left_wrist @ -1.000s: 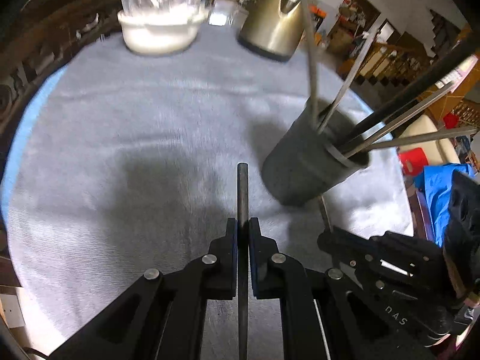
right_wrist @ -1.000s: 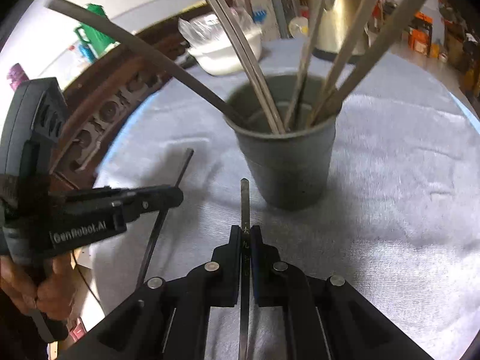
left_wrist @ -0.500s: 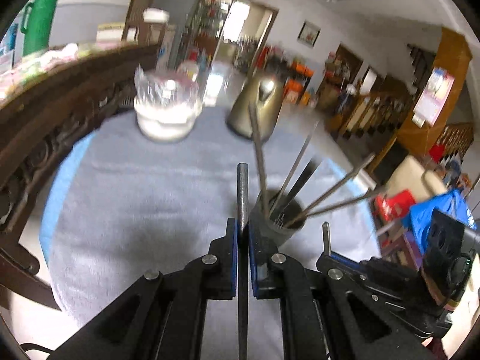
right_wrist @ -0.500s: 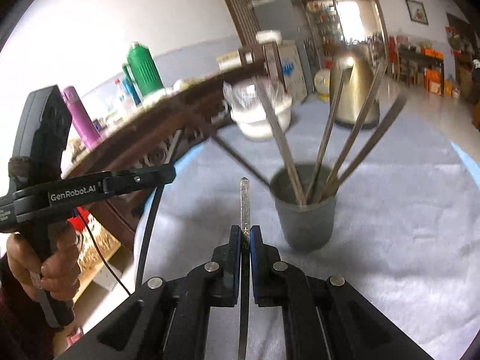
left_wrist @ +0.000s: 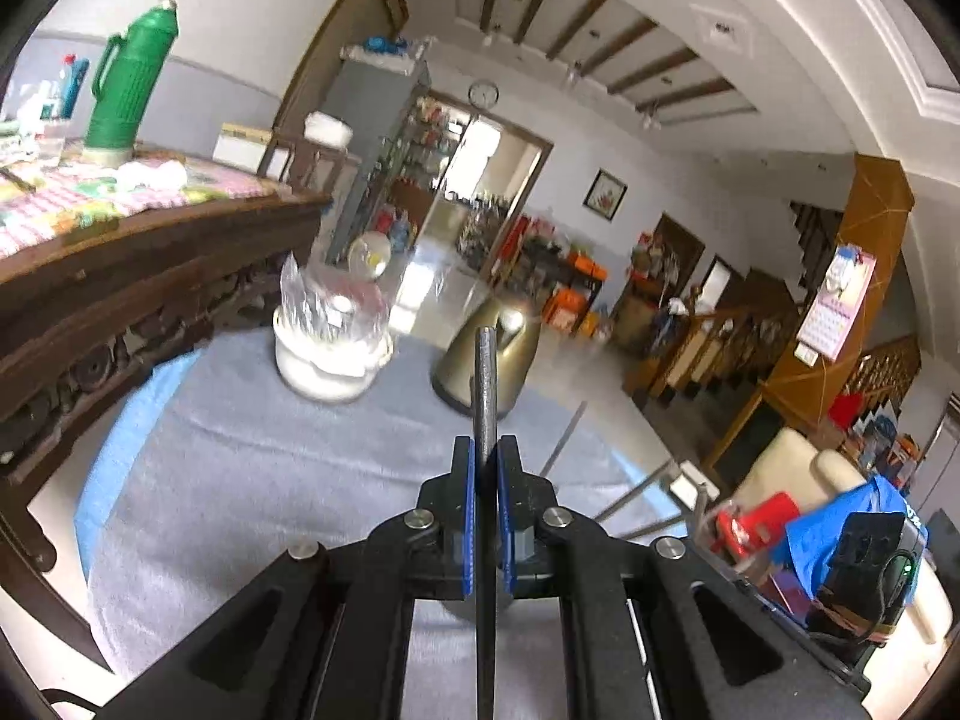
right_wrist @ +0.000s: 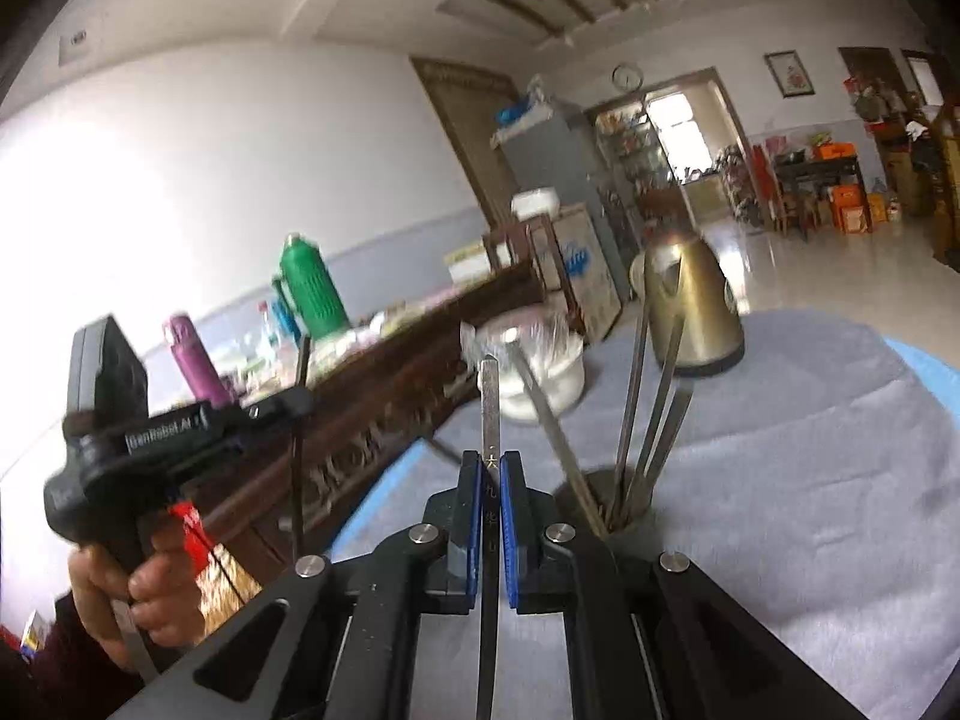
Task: Organize utensils
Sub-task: 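Lift the dark chopstick with the right tool up above the cup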
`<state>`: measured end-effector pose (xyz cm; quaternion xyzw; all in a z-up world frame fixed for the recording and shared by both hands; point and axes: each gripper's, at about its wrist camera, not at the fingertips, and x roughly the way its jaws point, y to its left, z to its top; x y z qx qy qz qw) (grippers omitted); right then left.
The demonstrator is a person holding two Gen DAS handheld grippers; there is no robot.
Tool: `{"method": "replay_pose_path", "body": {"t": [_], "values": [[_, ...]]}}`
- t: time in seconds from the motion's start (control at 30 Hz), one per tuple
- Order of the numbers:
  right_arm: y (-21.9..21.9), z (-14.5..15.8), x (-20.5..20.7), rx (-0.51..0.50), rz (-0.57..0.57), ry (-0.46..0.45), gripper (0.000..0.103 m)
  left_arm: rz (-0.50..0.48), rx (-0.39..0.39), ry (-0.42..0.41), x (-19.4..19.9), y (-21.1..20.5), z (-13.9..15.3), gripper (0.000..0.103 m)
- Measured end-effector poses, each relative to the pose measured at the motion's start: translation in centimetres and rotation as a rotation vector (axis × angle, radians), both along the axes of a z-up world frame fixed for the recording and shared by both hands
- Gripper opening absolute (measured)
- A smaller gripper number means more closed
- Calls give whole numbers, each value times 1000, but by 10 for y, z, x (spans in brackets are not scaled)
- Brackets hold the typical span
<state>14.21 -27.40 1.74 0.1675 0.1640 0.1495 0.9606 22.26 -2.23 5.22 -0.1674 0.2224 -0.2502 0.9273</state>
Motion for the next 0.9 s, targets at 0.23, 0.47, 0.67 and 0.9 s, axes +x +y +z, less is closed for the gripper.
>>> {"method": "replay_pose_path", "body": {"t": [0.23,0.47,0.67,0.9], "values": [[-10,35,7,47,-97,-151,6,38,-48,-179,-3,-7,31,7],[-11,60,29,74,-237,-271,7,88,-17,-336,23,-21,54,7],[-2,58,51,8,-378,-302,6,140,-48,-362,66,-24,51,7],[10,55,65,-74,-469,-328,6,152,-94,-312,103,-34,26,7]]}}
